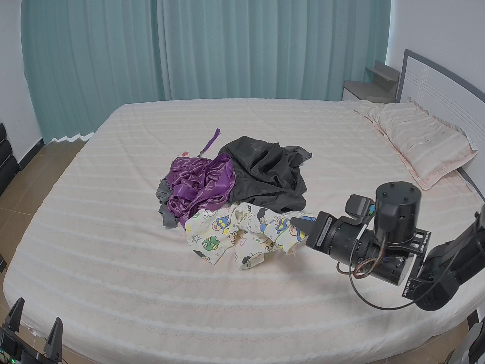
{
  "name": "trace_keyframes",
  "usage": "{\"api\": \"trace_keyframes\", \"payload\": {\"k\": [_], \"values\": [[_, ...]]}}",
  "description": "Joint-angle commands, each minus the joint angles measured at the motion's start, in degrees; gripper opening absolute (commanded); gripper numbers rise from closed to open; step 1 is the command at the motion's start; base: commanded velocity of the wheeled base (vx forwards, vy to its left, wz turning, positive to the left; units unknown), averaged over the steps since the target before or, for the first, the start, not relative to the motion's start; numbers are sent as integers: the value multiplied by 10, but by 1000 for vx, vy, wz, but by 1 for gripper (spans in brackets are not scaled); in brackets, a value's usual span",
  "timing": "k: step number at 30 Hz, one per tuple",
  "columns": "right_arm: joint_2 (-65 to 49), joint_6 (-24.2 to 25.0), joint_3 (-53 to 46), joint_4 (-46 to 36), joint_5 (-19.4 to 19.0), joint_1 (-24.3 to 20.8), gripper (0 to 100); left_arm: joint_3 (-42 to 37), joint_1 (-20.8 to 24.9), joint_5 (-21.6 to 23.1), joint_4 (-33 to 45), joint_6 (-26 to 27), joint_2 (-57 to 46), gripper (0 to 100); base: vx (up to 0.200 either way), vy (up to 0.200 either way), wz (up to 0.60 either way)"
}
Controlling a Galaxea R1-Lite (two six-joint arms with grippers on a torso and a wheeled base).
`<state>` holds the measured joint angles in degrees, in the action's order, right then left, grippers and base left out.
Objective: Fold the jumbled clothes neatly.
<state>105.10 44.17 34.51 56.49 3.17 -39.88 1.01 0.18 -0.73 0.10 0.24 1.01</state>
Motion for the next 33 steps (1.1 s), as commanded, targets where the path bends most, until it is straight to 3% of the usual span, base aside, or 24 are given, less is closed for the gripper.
{"api": "trace_keyframes", "payload": {"k": [1,17,27,33], "values": [[-81,-9,-23,0,0,-21,0,-10,0,-1,0,0,-10,100,0,0,0],[-198,-43,-50,0,-1,-78,0,-10,0,0,0,0,-10,100,0,0,0],[-208,-51,-75,0,-3,-80,0,-10,0,2,-2,9,-10,100,0,0,0],[-212,-51,-81,0,-26,-77,0,-10,0,3,-4,34,-10,100,0,0,0]]}}
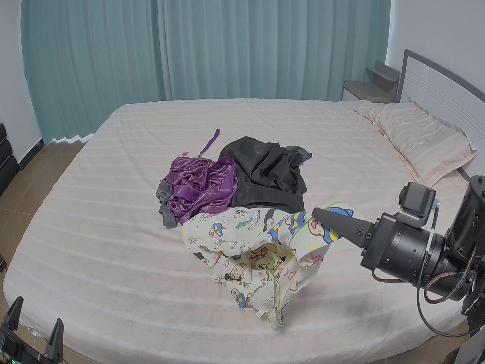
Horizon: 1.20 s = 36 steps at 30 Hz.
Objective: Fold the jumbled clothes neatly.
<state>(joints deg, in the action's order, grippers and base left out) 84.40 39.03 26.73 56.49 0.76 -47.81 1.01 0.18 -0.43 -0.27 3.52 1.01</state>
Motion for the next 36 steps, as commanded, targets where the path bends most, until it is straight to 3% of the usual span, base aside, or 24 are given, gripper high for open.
{"api": "trace_keyframes", "payload": {"k": [1,3,4,5,7,8,9,11,13,14,16,17,18,21,23,26,30,31,33,36], "values": [[-5,1,-3,1,-2,4,0,-9,0,0,0,0,-10,100,0,0,0],[-4,1,-1,1,-3,5,0,5,1,0,-6,-9,-1,100,0,0,0],[-2,1,0,1,-3,6,0,51,1,0,-20,-37,29,100,0,0,0],[2,1,2,1,-5,7,0,134,2,1,-50,-100,93,100,0,0,0],[9,1,5,1,-12,10,0,189,0,16,-83,-141,162,100,0,0,0],[12,1,6,1,-19,12,0,205,5,54,-100,-119,196,100,0,0,0],[14,1,11,3,-25,14,0,208,14,119,-105,-63,237,100,0,0,0],[17,3,39,8,-32,32,0,195,19,182,-95,7,340,100,0,0,0],[16,3,44,10,-32,34,0,190,21,186,-95,17,359,100,0,0,0],[9,4,68,17,-32,39,0,182,48,195,-97,49,434,100,0,0,0],[0,5,84,21,-32,40,0,187,99,194,-107,54,517,100,0,0,0],[0,5,84,21,-32,40,0,187,99,194,-107,54,517,100,0,0,0],[-7,3,89,20,-35,37,0,189,162,191,-172,53,610,100,0,0,0],[-6,1,89,21,-39,37,0,188,194,190,-228,53,671,100,0,0,0],[-4,3,89,21,-43,39,0,188,248,173,-312,53,765,100,0,0,0],[2,3,89,21,-45,40,0,189,315,106,-412,35,875,100,0,0,0],[5,3,90,21,-46,39,0,192,359,60,-490,-19,940,100,0,0,0],[5,3,93,22,-49,40,0,196,383,17,-546,-59,985,100,0,0,0],[4,6,103,22,-50,42,0,196,405,-24,-596,-88,1021,100,0,0,0],[6,5,116,21,-51,42,0,197,421,-48,-634,-108,1054,100,0,0,0]]}}
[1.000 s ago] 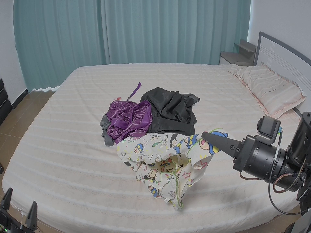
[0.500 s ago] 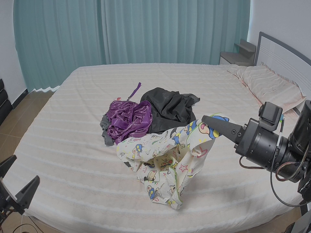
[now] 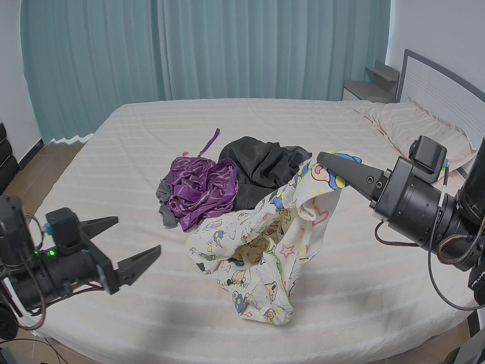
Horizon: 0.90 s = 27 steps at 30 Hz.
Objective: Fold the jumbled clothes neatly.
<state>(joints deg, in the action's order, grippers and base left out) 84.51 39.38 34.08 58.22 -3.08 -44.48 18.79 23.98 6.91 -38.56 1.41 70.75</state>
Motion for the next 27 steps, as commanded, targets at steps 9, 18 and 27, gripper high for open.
{"api": "trace_keyframes", "payload": {"k": [9,18,27], "values": [[15,2,68,-1,-19,8,0,74,200,-175,-304,-153,429,100,0,0,0],[44,2,89,4,-19,6,0,153,201,-256,-318,-179,493,100,0,0,0],[38,2,95,4,-18,8,0,201,180,-313,-354,-192,535,100,0,0,0]]}}
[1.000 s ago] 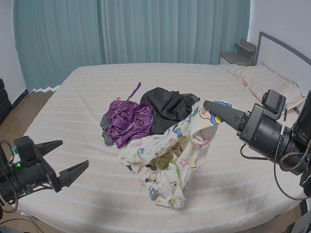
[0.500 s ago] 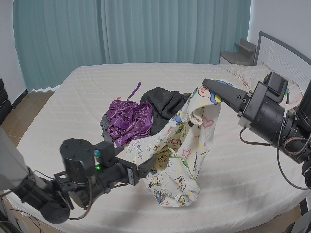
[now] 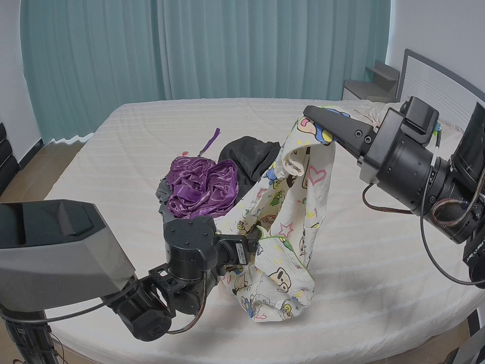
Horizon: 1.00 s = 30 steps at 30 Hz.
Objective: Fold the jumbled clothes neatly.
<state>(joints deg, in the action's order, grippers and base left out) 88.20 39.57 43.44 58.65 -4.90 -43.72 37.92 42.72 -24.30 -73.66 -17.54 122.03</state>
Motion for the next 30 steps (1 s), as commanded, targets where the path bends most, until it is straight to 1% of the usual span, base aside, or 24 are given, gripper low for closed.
{"api": "trace_keyframes", "payload": {"k": [1,2,4,7,8,12,13,15,18,20,25,28,29,30], "values": [[0,0,2,0,0,1,0,10,-12,0,-3,-6,29,100,0,0,0],[0,0,2,0,0,0,0,10,-12,0,-3,-6,30,100,0,0,0],[-5,0,2,0,0,0,0,15,-26,-3,-4,-6,57,100,0,0,0],[-9,0,2,0,0,0,0,16,-37,-15,-4,-7,79,100,0,0,0],[-10,0,2,1,0,3,0,16,-48,-23,-6,-7,94,100,0,0,0],[-14,1,6,0,-1,15,0,16,-70,-25,-34,-15,127,100,0,0,0],[-13,1,8,0,-1,21,0,15,-78,-25,-53,-22,146,100,0,0,0],[-13,1,9,0,-1,24,0,15,-84,-25,-61,-23,157,100,0,0,0],[-13,2,7,0,0,28,0,20,-106,-25,-81,-25,187,100,0,0,0],[-13,2,3,0,-1,35,0,26,-117,-25,-88,-34,203,100,0,0,0],[-7,6,2,0,-6,60,0,31,-131,-20,-90,-80,212,100,0,0,0],[-6,20,1,0,-10,70,0,31,-139,-18,-90,-88,215,100,0,0,0],[-4,28,1,0,-10,74,0,31,-142,-18,-90,-89,214,0,0,0,0],[-2,38,-1,0,-11,79,0,30,-145,-18,-93,-89,213,0,0,0,0]]}}
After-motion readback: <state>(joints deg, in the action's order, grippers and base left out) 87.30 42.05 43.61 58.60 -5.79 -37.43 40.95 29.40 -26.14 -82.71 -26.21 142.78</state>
